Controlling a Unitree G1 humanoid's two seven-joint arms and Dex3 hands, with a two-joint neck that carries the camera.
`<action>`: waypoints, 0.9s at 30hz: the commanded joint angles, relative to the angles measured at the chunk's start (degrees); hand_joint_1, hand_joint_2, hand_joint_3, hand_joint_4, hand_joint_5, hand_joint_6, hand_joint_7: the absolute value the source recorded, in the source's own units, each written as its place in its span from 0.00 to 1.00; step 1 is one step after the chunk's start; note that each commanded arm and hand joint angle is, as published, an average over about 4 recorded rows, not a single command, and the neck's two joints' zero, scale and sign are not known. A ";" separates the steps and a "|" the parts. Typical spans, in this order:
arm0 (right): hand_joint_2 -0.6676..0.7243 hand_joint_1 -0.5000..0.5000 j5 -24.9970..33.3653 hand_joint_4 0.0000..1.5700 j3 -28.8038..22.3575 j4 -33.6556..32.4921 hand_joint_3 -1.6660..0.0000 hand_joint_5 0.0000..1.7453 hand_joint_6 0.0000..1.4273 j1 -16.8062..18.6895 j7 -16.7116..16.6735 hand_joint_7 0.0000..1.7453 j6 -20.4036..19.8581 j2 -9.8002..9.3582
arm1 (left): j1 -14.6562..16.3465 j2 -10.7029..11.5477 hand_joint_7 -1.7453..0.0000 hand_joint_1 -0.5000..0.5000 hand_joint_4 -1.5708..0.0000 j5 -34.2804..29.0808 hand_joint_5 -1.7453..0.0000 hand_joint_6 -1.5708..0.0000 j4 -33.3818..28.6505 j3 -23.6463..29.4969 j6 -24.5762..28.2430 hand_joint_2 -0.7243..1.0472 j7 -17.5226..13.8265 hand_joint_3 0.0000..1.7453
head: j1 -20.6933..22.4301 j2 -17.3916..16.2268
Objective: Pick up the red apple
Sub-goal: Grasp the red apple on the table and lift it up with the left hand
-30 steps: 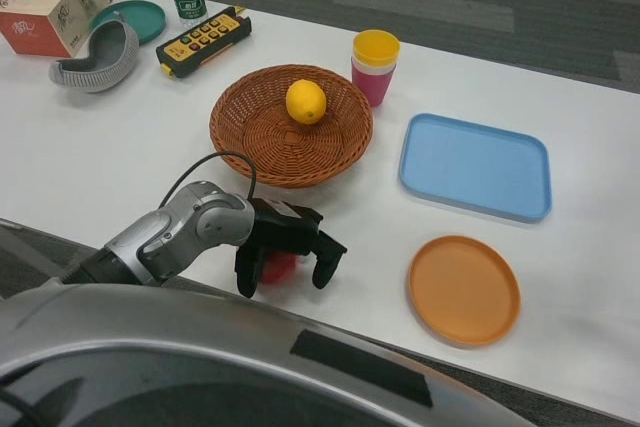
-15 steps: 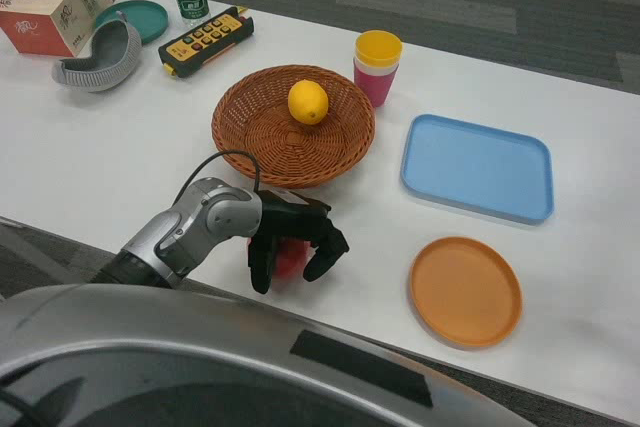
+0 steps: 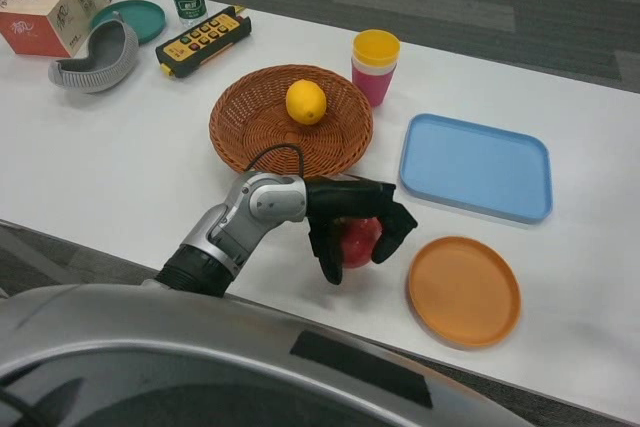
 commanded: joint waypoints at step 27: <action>1.00 0.08 -0.08 0.00 -1.62 3.42 1.00 0.00 0.00 -2.71 0.46 0.00 -0.02 -0.73 | -10.78 -4.48 0.04 1.00 0.52 -13.72 0.00 0.63 9.27 5.37 -11.73 0.85 37.67 0.00 | -14.80 12.61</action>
